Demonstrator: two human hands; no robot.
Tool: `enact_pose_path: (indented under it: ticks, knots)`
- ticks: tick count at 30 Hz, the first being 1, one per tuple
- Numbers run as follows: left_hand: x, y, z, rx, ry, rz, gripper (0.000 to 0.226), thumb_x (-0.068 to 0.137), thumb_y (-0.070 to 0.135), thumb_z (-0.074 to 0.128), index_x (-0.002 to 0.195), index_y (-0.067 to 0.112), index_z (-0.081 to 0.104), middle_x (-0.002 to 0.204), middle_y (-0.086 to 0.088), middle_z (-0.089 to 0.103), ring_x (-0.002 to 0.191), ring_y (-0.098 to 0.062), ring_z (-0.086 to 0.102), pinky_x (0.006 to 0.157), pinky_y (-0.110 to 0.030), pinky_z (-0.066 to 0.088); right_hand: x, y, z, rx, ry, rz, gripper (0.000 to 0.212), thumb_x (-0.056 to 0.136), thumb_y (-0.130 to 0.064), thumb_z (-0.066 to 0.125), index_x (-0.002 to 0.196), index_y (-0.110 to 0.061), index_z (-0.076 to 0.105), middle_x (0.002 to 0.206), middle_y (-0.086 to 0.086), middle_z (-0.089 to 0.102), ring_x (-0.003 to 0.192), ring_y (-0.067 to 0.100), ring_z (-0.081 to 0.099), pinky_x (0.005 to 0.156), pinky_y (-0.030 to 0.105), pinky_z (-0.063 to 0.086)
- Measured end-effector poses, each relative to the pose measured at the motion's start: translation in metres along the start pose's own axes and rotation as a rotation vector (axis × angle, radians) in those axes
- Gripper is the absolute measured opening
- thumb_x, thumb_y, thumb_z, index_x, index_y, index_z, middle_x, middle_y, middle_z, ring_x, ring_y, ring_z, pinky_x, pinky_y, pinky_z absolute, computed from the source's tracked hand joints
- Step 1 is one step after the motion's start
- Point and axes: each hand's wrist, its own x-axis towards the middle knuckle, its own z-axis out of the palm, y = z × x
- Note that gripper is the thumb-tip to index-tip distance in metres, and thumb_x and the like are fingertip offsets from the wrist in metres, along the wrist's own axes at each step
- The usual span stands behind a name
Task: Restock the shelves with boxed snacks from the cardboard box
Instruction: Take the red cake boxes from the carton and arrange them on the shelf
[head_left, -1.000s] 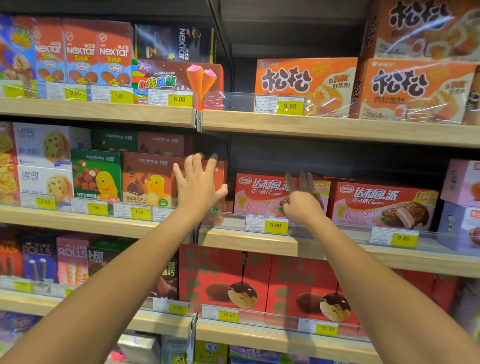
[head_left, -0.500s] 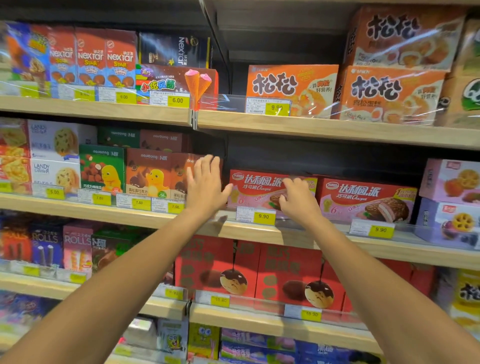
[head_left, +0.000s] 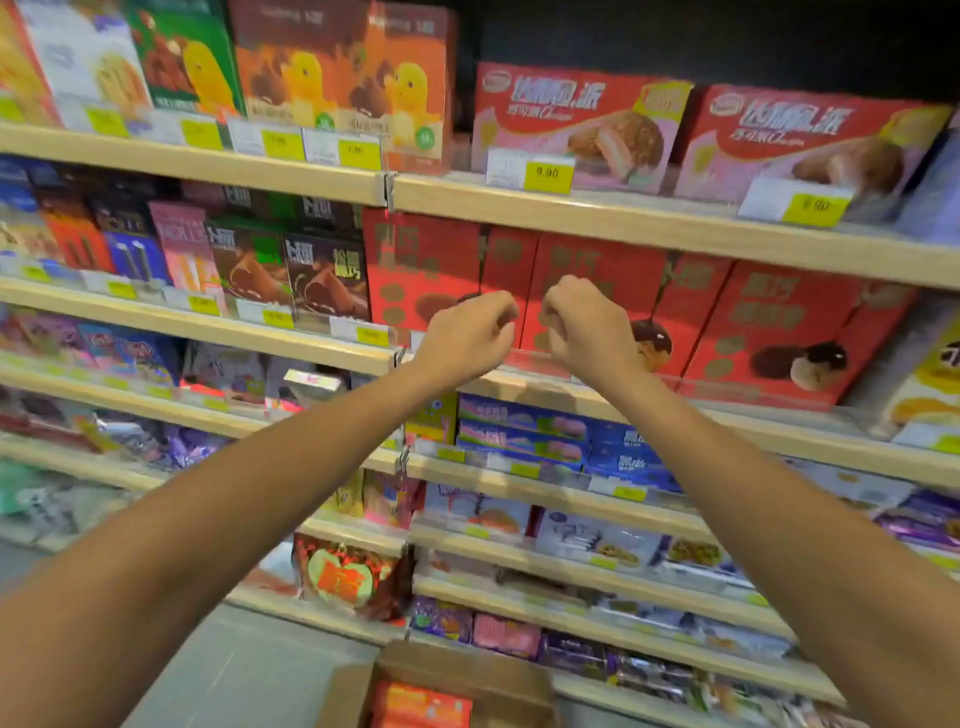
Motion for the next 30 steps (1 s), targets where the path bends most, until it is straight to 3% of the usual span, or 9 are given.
enact_pose_path:
  ticks: [4,8,11,13,18,21,24,26,30]
  knots:
    - [-0.062,-0.023,0.048,-0.015,-0.263,-0.030,0.020,0.095,0.023,0.046,0.110,0.016,0.058,0.097,0.001,0.064,0.088,-0.020,0.059,0.062,-0.026,0.030,-0.060,-0.012,0.054,0.138,-0.231,0.058,0.016,0.082,-0.008,0.043,0.086,-0.002,0.058,0.085,0.017,0.059,0.081,0.036,0.057,0.061,0.042,0.044]
    - [-0.126,-0.051,0.099,-0.065,-0.496,-0.149,0.023,0.098,0.024,0.043,0.115,0.015,0.056,0.104,-0.002,0.063,0.089,-0.023,0.058,0.065,-0.031,0.039,-0.120,-0.021,0.111,0.247,-0.483,0.154,0.014,0.089,-0.006,0.045,0.092,-0.003,0.058,0.092,0.018,0.061,0.083,0.035,0.056,0.063,0.039,0.041]
    - [-0.177,-0.076,0.141,-0.106,-0.653,-0.301,0.024,0.095,0.025,0.045,0.115,0.018,0.056,0.104,-0.004,0.064,0.092,-0.027,0.061,0.074,-0.036,0.048,-0.172,-0.028,0.148,0.299,-0.661,0.239,0.016,0.090,-0.006,0.042,0.092,-0.004,0.058,0.087,0.020,0.062,0.080,0.036,0.058,0.065,0.041,0.046]
    - [-0.209,-0.085,0.166,-0.137,-0.767,-0.415,0.029,0.092,0.026,0.049,0.119,0.016,0.056,0.116,-0.004,0.063,0.104,-0.027,0.061,0.086,-0.036,0.048,-0.209,-0.032,0.172,0.339,-0.760,0.299,0.022,0.091,-0.011,0.039,0.091,-0.004,0.060,0.089,0.019,0.065,0.083,0.037,0.060,0.070,0.041,0.047]
    - [-0.308,-0.114,0.241,-0.208,-1.089,-0.669,0.064,0.081,0.044,0.047,0.134,0.008,0.044,0.134,-0.015,0.051,0.121,-0.031,0.051,0.097,-0.039,0.044,-0.299,-0.049,0.240,0.418,-1.065,0.424,0.027,0.093,-0.011,0.041,0.108,-0.005,0.061,0.109,0.017,0.065,0.101,0.033,0.060,0.082,0.035,0.043]
    - [-0.361,-0.129,0.281,-0.186,-1.147,-0.806,0.051,0.091,0.028,0.052,0.137,0.007,0.041,0.138,-0.014,0.047,0.125,-0.032,0.047,0.102,-0.039,0.041,-0.345,-0.060,0.276,0.440,-1.204,0.482,0.025,0.094,-0.011,0.043,0.110,-0.006,0.061,0.107,0.014,0.065,0.101,0.029,0.059,0.083,0.031,0.041]
    - [-0.411,-0.150,0.332,-0.099,-1.178,-0.799,0.057,0.081,0.042,0.049,0.133,0.018,0.047,0.132,-0.007,0.051,0.121,-0.033,0.050,0.097,-0.043,0.045,-0.393,-0.075,0.325,0.490,-1.265,0.590,0.016,0.094,-0.017,0.046,0.100,-0.011,0.060,0.093,0.010,0.064,0.095,0.027,0.060,0.072,0.029,0.040]
    - [-0.446,-0.161,0.362,-0.106,-1.175,-0.834,0.058,0.076,0.046,0.044,0.129,0.022,0.050,0.127,-0.005,0.053,0.118,-0.033,0.053,0.093,-0.046,0.048,-0.423,-0.085,0.357,0.517,-1.305,0.603,0.022,0.093,-0.019,0.047,0.110,-0.011,0.060,0.097,0.009,0.065,0.095,0.027,0.060,0.076,0.032,0.048]
    - [-0.523,-0.188,0.432,0.029,-1.201,-0.807,0.055,0.085,0.022,0.055,0.136,0.013,0.039,0.136,-0.011,0.043,0.123,-0.032,0.044,0.101,-0.044,0.041,-0.505,-0.107,0.446,0.529,-1.355,0.558,0.030,0.092,-0.028,0.046,0.120,-0.019,0.054,0.113,0.002,0.062,0.107,0.023,0.057,0.080,0.034,0.048]
